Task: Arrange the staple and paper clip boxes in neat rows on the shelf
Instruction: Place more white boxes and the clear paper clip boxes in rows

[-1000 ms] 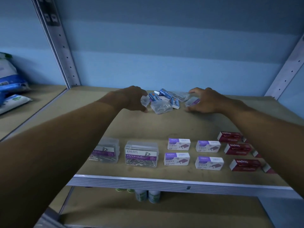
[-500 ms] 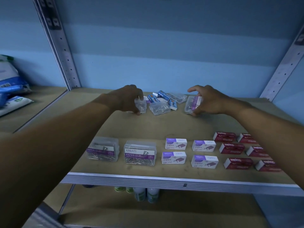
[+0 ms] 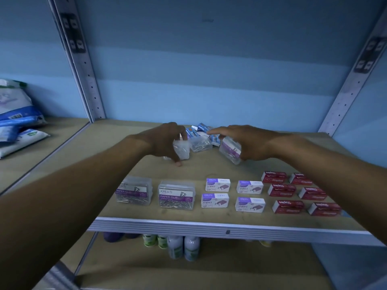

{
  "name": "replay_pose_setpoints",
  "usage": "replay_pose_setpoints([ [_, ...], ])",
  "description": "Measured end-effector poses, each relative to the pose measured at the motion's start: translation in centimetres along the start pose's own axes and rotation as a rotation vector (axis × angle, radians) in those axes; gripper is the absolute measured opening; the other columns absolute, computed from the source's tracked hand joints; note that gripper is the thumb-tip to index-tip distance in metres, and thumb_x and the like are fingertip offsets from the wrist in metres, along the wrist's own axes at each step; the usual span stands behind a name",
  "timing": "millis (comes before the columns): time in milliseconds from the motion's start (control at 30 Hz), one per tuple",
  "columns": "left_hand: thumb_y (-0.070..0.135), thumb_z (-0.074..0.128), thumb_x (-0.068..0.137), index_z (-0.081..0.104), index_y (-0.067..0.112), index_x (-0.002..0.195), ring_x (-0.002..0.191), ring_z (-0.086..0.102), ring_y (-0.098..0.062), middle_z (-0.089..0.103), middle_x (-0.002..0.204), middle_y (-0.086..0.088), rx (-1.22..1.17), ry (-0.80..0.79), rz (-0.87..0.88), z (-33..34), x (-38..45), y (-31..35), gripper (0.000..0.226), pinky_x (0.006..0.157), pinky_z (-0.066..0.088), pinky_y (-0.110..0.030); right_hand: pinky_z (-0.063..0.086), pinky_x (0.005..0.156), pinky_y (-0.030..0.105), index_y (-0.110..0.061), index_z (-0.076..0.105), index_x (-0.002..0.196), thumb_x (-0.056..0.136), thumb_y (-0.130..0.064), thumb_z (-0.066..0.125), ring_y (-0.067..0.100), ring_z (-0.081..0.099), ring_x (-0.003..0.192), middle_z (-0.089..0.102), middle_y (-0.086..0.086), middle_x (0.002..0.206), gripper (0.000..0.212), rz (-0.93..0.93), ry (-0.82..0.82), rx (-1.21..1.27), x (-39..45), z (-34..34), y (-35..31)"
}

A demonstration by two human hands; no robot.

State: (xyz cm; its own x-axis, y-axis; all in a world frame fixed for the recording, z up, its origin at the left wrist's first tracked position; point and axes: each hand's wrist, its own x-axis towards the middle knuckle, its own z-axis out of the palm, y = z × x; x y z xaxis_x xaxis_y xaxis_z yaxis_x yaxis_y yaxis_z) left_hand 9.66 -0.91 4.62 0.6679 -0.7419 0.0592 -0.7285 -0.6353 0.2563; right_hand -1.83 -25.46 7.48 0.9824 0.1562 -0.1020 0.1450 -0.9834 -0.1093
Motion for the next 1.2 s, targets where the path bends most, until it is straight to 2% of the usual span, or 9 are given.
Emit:
replay_pose_setpoints([
  [133,0.035,0.092,0.057,0.058,0.027,0.113,0.100,0.049,-0.018,0.053,0.107,0.003,-0.044,0.011,0.005,0.2,-0.4,0.3,0.067,0.085,0.045,-0.035,0.045,0.099,0.037,-0.061,0.013,0.148,0.088,-0.007,0.066,0.020,0.049,0.123,0.045,-0.009,0.133,0.097,-0.022,-0.003,-0.018,-0.1,1.1,-1.2],
  [200,0.033,0.091,0.060,0.058,0.027,0.116,0.097,0.048,-0.015,0.053,0.106,0.006,-0.077,0.021,0.006,0.3,-0.7,0.3,0.066,0.081,0.044,-0.031,0.049,0.093,0.042,-0.064,0.010,0.147,0.086,-0.007,0.068,0.018,0.051,0.113,0.037,-0.014,0.116,0.101,0.008,0.003,0.016,-0.1,1.5,-1.4],
  [300,0.030,0.088,0.067,0.060,0.029,0.116,0.092,0.049,-0.012,0.056,0.104,0.010,-0.113,0.036,0.001,0.4,-1.2,0.2,0.056,0.073,0.041,-0.023,0.051,0.091,0.042,-0.055,0.012,0.152,0.080,-0.007,0.073,0.020,0.055,0.109,0.039,-0.010,0.119,0.105,0.086,0.008,0.082,-0.4,1.6,-1.6],
  [433,0.038,0.083,0.071,0.067,0.035,0.104,0.090,0.055,0.002,0.061,0.103,0.018,-0.215,0.030,-0.057,0.2,-2.0,0.2,0.037,0.075,0.042,-0.020,0.048,0.096,0.034,-0.042,0.031,0.151,0.080,-0.020,0.078,0.020,0.055,0.117,0.048,0.000,0.140,0.087,0.192,0.162,0.221,-1.3,2.0,-2.1],
  [533,0.048,0.078,0.074,0.070,0.037,0.098,0.090,0.058,0.006,0.066,0.102,0.021,-0.247,0.027,-0.088,-0.2,-2.8,0.6,0.028,0.080,0.046,-0.022,0.043,0.088,0.026,-0.037,0.048,0.142,0.085,-0.027,0.075,0.019,0.057,0.115,0.057,0.001,0.135,0.063,0.269,0.286,0.259,-2.0,3.0,-2.0],
  [633,0.038,0.081,0.073,0.072,0.034,0.092,0.077,0.059,0.010,0.069,0.096,0.020,-0.269,0.047,-0.098,-0.2,-3.6,1.0,0.021,0.071,0.044,-0.018,0.045,0.085,0.025,-0.033,0.058,0.132,0.086,-0.023,0.074,0.014,0.060,0.106,0.063,-0.003,0.124,0.050,0.304,0.382,0.366,-2.3,4.2,-2.0],
  [867,0.027,0.091,0.062,0.069,0.027,0.087,0.081,0.057,0.001,0.064,0.094,0.014,-0.266,0.062,-0.051,1.2,-4.8,1.6,0.033,0.067,0.045,-0.019,0.041,0.071,0.016,-0.030,0.063,0.125,0.083,-0.001,0.069,0.000,0.053,0.079,0.062,-0.006,0.112,0.052,0.260,0.450,0.460,-2.6,5.2,-1.9],
  [967,0.025,0.092,0.060,0.067,0.027,0.090,0.084,0.059,-0.008,0.063,0.096,0.013,-0.261,0.066,-0.041,0.9,-5.0,1.5,0.039,0.071,0.050,-0.026,0.037,0.066,0.004,-0.030,0.065,0.123,0.080,0.006,0.061,-0.007,0.052,0.077,0.063,-0.007,0.110,0.056,0.241,0.454,0.480,-2.8,5.3,-2.1],
  [1200,0.042,0.087,0.065,0.060,0.040,0.115,0.090,0.059,-0.010,0.060,0.106,0.020,-0.314,0.088,-0.074,1.2,-5.3,0.4,0.056,0.071,0.045,-0.019,0.041,0.062,0.004,-0.037,0.062,0.123,0.083,-0.002,0.067,-0.005,0.056,0.083,0.064,-0.013,0.109,0.054,0.261,0.438,0.522,-3.1,5.3,-1.7],
])
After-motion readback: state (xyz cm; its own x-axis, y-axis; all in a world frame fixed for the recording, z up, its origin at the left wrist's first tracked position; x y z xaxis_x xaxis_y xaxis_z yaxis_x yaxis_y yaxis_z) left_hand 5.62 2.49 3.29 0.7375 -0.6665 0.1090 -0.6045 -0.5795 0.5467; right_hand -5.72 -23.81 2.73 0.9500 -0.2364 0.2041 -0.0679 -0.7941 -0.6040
